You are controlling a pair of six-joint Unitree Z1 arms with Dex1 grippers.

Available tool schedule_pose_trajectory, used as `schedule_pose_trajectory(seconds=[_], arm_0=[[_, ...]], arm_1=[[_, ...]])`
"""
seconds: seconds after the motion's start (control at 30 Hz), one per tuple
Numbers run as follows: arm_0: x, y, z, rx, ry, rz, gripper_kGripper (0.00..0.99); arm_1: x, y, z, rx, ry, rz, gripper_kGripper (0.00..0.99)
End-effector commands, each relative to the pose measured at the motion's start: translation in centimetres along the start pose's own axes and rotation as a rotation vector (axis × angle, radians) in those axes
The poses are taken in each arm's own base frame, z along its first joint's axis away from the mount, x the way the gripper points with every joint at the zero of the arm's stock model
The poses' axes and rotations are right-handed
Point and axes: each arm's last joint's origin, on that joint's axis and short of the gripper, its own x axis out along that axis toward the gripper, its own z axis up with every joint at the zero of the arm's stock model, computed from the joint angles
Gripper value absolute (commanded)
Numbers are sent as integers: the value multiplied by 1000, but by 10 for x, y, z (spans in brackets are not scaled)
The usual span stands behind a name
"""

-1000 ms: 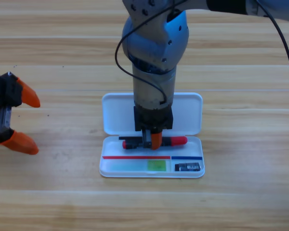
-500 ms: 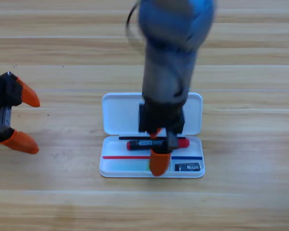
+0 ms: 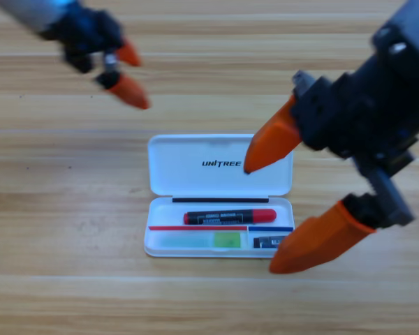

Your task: Clean up eraser and pencils

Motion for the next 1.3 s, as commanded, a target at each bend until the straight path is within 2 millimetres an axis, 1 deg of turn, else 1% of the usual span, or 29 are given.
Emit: schedule_pose_trajectory(seconds=[0.03, 0.1, 0.17, 0.23, 0.3, 0.37, 0.4, 0.43, 0.53, 0.63, 0.77, 0.87, 1.03, 1.3], arm_0=[[90, 36, -14, -68, 23, -146, 614], [108, 45, -14, -68, 16, -196, 494], [124, 51, -13, -70, 11, -253, 397], [135, 54, -16, -82, 4, -297, 365], [146, 55, -19, -85, -3, -335, 270], [156, 58, -23, -97, -13, -386, 146], [161, 60, -25, -97, -16, -416, 49], [166, 62, -29, -98, -21, -450, 0], [176, 68, -39, -146, -41, -526, 0], [185, 67, -50, -179, -45, -585, 0], [195, 66, -60, -188, -38, -639, 0], [198, 64, -64, -198, -48, -668, 0], [194, 63, -63, -196, -49, -681, 0], [167, 59, -51, -189, -60, -683, 0]], arm_1=[[-25, 11, -15, 25, -56, -16, 990], [-30, 18, -19, 16, -77, -29, 990], [-35, 23, -24, 9, -108, -46, 990], [-38, 28, -26, 3, -125, -56, 990], [-40, 29, -27, 10, -130, -55, 990], [-39, 28, -26, 9, -132, -51, 990], [-38, 27, -26, 11, -130, -50, 990], [-37, 27, -26, 12, -130, -50, 990], [-36, 26, -25, 16, -128, -46, 990], [-36, 27, -25, 18, -133, -40, 990], [-42, 30, -26, 10, -145, -46, 990], [-42, 33, -29, 12, -144, -40, 990], [-42, 34, -30, 12, -148, -28, 990], [-44, 35, -30, 12, -152, -28, 990]])
